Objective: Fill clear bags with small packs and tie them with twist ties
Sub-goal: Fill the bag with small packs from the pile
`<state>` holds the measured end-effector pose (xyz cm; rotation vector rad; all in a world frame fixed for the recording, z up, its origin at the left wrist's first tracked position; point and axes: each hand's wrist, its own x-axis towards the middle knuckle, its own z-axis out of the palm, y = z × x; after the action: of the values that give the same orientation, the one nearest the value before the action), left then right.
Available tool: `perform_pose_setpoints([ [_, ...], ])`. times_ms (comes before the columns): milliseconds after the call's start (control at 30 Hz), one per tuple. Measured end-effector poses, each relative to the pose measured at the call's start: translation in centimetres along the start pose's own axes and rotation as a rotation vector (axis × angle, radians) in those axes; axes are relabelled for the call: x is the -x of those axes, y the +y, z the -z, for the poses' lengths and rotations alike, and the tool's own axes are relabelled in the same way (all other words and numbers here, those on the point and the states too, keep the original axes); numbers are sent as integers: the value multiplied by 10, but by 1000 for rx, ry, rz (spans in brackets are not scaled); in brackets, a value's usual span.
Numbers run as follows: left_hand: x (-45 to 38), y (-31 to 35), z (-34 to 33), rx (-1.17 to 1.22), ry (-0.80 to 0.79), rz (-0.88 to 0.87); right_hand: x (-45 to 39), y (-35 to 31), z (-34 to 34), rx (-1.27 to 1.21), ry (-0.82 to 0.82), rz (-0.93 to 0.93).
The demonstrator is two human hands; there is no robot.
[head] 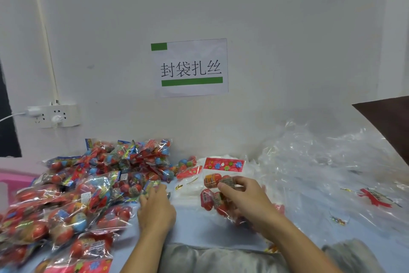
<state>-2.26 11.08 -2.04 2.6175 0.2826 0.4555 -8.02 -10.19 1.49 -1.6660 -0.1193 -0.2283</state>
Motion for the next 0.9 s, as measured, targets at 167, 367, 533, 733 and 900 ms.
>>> perform_pose_setpoints([
  [167, 5, 1, 1, -66, 37, 30, 1, 2, -1, 23, -12, -3],
  [367, 3, 13, 16, 334, 333, 89, -2, 4, -1, -33, 7, -8],
  [533, 4, 38, 31, 1297, 232, 317, -7, 9, -2, -90, 56, 3],
  [733, 30, 65, 38, 1862, -185, 404, -12, 9, -5, -284, 162, -53],
  [900, 45, 87, 20, 1529, -240, 212, -5, 2, -14, -434, -71, -60],
])
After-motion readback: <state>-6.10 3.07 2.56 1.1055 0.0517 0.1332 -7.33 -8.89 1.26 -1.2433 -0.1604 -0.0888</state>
